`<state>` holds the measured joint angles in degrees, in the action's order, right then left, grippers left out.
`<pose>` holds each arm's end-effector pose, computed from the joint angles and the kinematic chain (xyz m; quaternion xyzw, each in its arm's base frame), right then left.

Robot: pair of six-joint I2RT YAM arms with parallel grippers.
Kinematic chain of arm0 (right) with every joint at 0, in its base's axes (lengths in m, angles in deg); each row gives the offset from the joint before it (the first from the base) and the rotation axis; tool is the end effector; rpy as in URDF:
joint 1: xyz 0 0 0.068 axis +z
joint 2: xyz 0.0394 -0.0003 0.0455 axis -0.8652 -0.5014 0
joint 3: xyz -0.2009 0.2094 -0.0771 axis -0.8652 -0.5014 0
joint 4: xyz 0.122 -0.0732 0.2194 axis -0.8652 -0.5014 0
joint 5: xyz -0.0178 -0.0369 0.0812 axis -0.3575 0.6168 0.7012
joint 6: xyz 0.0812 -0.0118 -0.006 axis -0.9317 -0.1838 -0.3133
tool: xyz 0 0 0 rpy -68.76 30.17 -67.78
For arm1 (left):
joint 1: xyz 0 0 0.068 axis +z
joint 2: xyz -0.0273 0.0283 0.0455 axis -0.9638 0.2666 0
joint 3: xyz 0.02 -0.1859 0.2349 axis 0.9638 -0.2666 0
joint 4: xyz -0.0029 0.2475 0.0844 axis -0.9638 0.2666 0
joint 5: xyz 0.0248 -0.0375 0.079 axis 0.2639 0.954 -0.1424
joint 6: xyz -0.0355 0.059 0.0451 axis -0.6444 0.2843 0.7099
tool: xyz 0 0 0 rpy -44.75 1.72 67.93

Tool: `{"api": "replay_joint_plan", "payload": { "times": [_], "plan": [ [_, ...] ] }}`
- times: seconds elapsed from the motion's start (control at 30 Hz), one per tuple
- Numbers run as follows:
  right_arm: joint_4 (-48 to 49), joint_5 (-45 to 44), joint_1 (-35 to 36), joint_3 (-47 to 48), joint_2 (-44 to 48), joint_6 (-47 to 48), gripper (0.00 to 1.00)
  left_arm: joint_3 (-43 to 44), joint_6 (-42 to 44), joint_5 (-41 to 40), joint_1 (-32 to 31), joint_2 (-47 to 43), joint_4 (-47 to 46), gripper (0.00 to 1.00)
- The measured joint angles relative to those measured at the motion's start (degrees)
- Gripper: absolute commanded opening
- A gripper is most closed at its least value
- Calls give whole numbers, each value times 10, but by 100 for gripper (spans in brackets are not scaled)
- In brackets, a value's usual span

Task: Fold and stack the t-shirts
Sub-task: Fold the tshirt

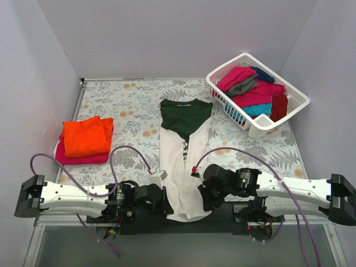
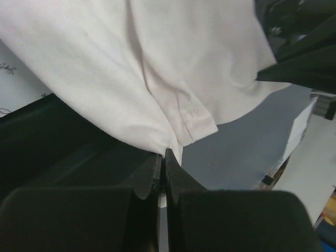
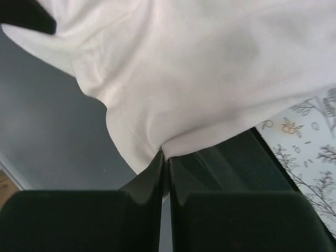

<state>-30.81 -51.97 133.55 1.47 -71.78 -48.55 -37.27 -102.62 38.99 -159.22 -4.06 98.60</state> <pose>0.0387 0.1851 0.1949 -0.3595 0.8801 0.2950 0.0958 0.0220 -0.1672 0.1645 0.2355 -0.9089 0.3442 0.0070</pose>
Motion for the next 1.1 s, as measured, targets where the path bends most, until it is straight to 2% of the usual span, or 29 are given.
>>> {"api": "replay_joint_plan", "payload": {
  "times": [0.13,0.27,0.4,0.57,0.83,1.1],
  "plan": [
    [-11,-57,0,27,26,-2,1,0,-12,-64,-3,-57,-8,0],
    [-12,-137,-9,53,24,0,1,4,-17,-147,-1,-71,-11,0],
    [-4,-209,-48,80,5,18,1,13,14,-193,47,-55,-23,0],
    [34,-244,-134,94,-20,62,1,21,103,-186,183,-20,-81,0],
    [90,-247,-225,163,-146,141,1,82,242,-119,337,90,-177,0],
    [115,-247,-284,243,-238,193,1,123,320,-45,443,223,-252,0]
  ]
}}
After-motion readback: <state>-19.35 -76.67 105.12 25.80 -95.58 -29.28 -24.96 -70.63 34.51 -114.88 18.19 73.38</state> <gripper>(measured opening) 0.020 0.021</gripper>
